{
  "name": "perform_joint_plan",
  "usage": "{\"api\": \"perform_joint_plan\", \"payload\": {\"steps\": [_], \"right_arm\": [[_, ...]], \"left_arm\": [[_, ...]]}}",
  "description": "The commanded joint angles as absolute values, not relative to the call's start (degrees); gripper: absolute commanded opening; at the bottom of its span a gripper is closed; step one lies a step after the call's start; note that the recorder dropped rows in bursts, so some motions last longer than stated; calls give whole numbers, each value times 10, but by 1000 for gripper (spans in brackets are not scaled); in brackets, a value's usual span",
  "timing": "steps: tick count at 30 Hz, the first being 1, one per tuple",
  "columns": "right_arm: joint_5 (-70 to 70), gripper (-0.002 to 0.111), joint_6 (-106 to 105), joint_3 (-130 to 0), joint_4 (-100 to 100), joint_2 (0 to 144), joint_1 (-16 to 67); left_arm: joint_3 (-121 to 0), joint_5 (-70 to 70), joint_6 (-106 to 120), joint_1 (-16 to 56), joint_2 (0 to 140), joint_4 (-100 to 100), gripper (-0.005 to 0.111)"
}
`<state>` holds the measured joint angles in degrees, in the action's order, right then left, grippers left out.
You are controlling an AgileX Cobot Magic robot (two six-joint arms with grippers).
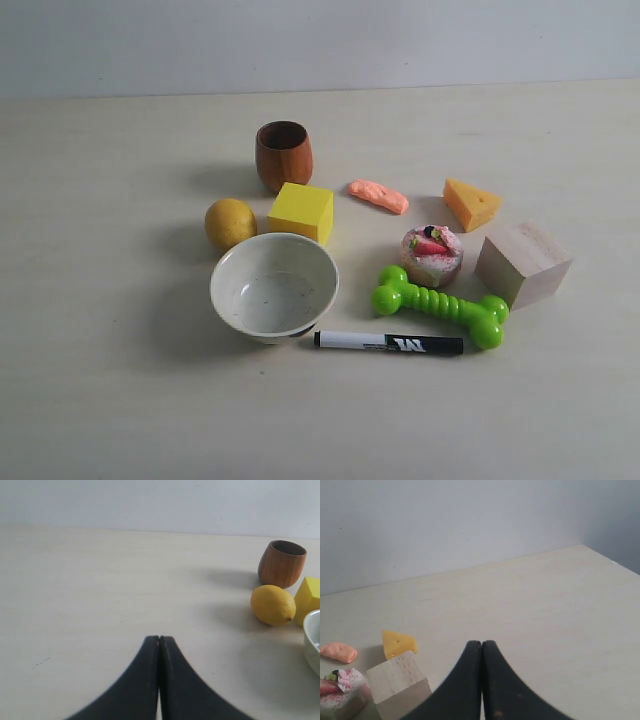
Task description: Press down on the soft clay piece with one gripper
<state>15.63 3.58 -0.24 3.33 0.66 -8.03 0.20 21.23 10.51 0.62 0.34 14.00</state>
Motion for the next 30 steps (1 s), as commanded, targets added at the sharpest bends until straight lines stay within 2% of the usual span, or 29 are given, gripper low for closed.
{"api": "perform_joint_plan", "payload": {"steps": [1, 30], "right_arm": [[167, 0, 27, 0, 27, 0, -80], [194, 0, 15, 0, 24, 0, -80]], "left_arm": [[0, 208, 104, 5, 0, 141, 0], [0, 208, 104, 5, 0, 141, 0]]}}
